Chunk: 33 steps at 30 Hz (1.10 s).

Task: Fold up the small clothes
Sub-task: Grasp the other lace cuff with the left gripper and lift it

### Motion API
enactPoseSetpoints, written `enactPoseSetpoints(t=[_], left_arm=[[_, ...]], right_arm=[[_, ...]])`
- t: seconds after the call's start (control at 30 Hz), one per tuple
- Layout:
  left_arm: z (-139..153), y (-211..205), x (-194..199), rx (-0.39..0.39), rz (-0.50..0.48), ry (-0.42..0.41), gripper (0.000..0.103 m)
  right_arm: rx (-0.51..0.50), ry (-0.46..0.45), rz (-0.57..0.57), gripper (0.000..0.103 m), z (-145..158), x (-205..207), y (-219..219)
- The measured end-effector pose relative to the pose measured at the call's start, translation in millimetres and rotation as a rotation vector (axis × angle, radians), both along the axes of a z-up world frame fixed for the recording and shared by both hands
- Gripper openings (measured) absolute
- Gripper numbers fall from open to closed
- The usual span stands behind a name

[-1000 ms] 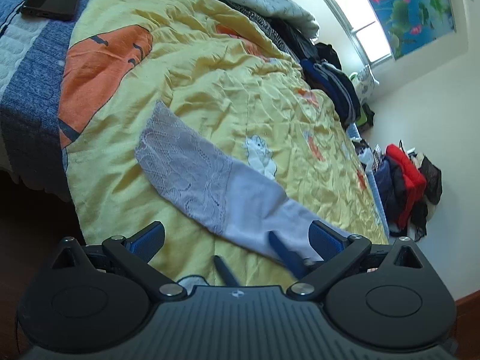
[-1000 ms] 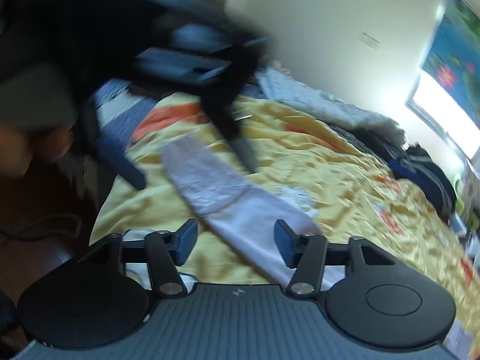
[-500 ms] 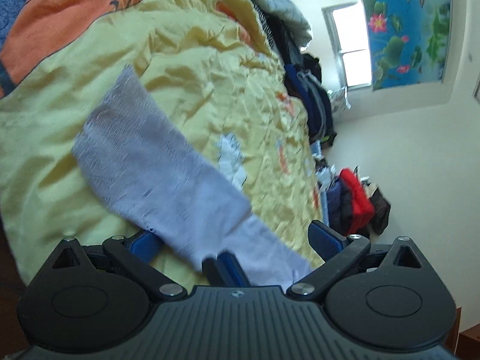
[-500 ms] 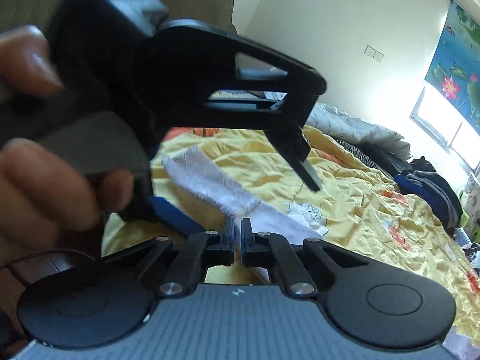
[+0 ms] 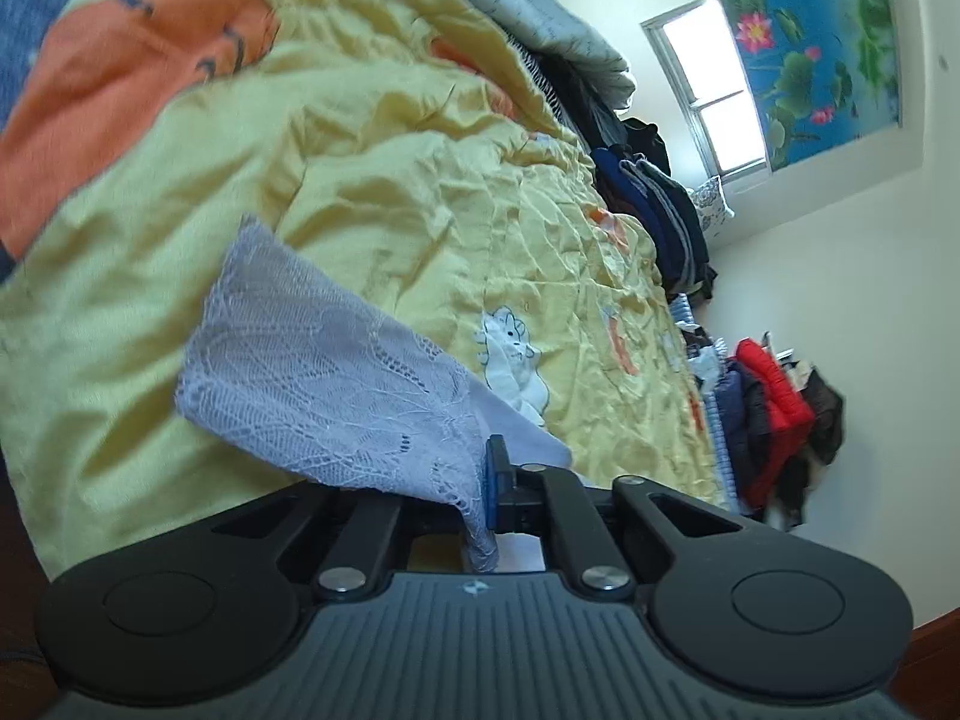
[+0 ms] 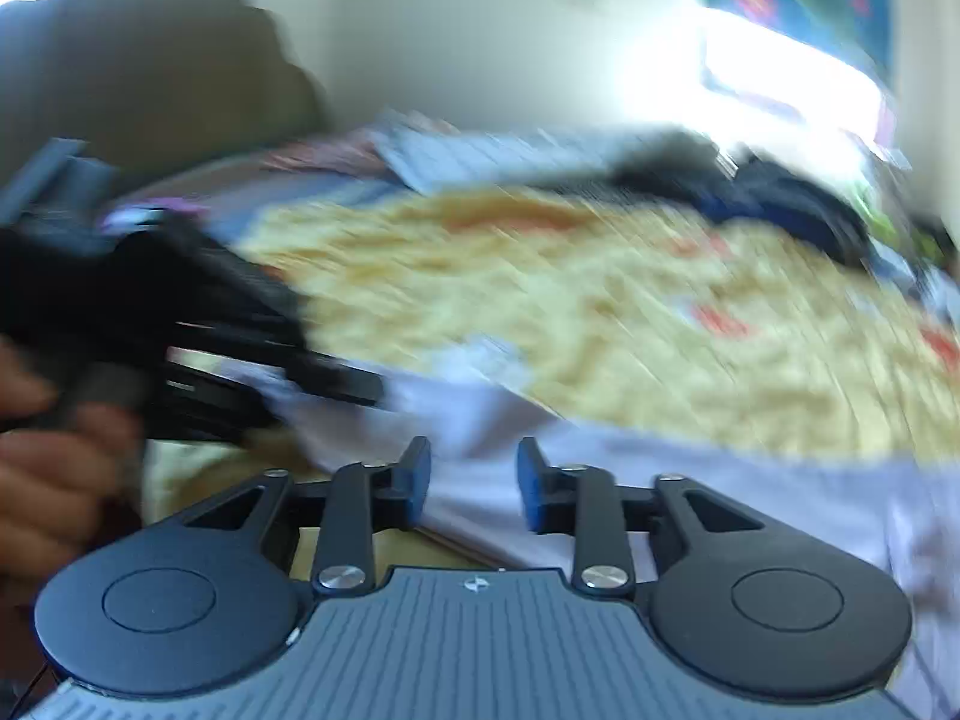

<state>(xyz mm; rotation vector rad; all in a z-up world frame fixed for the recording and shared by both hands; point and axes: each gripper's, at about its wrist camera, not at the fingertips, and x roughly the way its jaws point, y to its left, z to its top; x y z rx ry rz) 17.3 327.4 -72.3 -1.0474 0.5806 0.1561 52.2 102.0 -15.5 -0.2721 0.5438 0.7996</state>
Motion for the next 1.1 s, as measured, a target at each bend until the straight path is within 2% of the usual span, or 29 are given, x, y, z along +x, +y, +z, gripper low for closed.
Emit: enactPoseSetpoints(t=[0.1, 0.17, 0.2, 0.27, 0.33, 0.43, 0.57, 0.7, 1.1], left_arm=[[17, -18, -3, 0.187, 0.0, -0.007, 0.004], [30, -34, -7, 0.324, 0.008, -0.031, 0.004], [37, -43, -8, 0.391, 0.013, -0.043, 0.004], [48, -58, -10, 0.471, 0.0, -0.066, 0.004], [60, -74, -10, 0.529, -0.023, -0.092, 0.004], [77, -100, -8, 0.625, -0.054, -0.131, 0.004], [94, -128, 8, 0.659, -0.109, -0.173, 0.004], [110, -160, 25, 0.699, -0.169, -0.219, 0.004], [140, -260, 73, 0.817, -0.324, -0.327, 0.004]], right_arm=[[-0.047, 0.074, -0.047, 0.035, -15, 8, -5], [0.026, 0.078, -0.075, 0.035, -11, 6, -15], [0.053, 0.073, -0.081, 0.039, -8, 4, -19], [0.026, 0.06, -0.075, 0.051, -7, 3, -21], [-0.039, 0.069, -0.07, 0.053, -12, 6, -21], [0.061, 0.066, -0.137, 0.053, -5, 9, -43], [0.143, 0.031, -0.233, 0.053, 16, 15, -84], [0.219, 0.052, -0.354, 0.054, 25, 26, -133], [0.314, 0.042, -0.678, 0.056, 8, 17, -263]])
